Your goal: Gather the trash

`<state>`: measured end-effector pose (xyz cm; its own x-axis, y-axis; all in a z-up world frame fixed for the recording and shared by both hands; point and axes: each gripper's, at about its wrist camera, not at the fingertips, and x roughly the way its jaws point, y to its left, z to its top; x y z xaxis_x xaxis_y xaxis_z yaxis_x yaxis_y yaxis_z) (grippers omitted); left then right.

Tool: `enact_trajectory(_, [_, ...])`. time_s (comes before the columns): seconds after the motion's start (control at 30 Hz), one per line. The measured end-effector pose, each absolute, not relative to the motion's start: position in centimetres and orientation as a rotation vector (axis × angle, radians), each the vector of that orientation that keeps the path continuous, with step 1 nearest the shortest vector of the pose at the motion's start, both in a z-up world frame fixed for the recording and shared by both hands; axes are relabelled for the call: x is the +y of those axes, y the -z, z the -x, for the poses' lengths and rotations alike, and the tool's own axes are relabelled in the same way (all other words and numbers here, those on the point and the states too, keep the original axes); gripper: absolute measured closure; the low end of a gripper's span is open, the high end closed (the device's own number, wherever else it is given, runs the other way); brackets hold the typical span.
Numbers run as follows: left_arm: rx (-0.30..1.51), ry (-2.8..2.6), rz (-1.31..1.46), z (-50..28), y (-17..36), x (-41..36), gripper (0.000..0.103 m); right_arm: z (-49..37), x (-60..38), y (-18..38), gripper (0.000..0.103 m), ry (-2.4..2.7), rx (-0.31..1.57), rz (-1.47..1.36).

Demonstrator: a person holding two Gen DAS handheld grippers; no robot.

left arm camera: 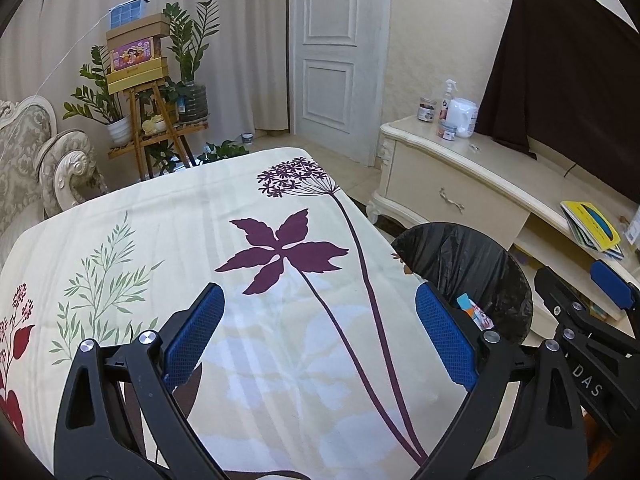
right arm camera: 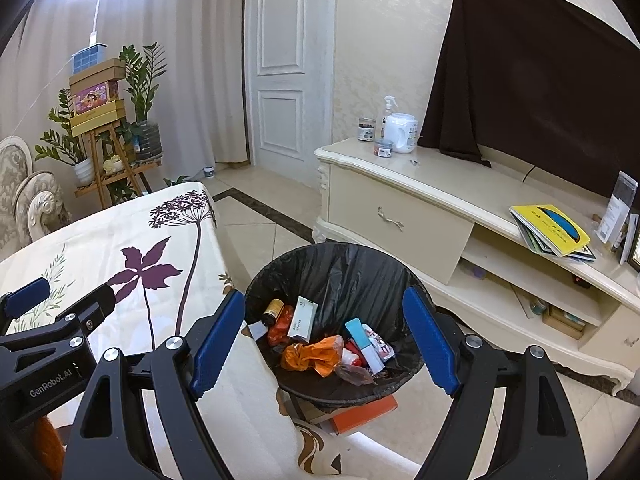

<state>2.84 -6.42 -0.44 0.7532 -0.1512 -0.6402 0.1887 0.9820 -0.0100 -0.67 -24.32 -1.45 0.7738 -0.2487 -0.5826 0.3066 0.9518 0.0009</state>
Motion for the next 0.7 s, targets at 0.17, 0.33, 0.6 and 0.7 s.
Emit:
enact_trajectory(0.17, [0.697, 0.179, -0.05, -3.05, 0.58, -6.18, 0.009, 0.36, -24.01, 1.42, 0.024, 0.293, 0.617, -0.092])
enact_trajectory(0.33, [0.701, 0.173, -0.047, -3.25, 0.68, -6.01, 0.009, 0.2, -23.89, 1.5, 0.024, 0.289, 0.618, -0.093])
enact_trajectory(0.6, [0.706, 0.171, -0.045, -3.26, 0.83, -5.9, 0.009, 0.11, -23.75, 1.56, 0.024, 0.287, 0.62, -0.09])
enact_trajectory(0.7, [0.707, 0.172, -0.042, -3.28, 0.9, -5.79, 0.009, 0.09, -23.73, 1.56, 0.024, 0.289, 0.619, -0.088])
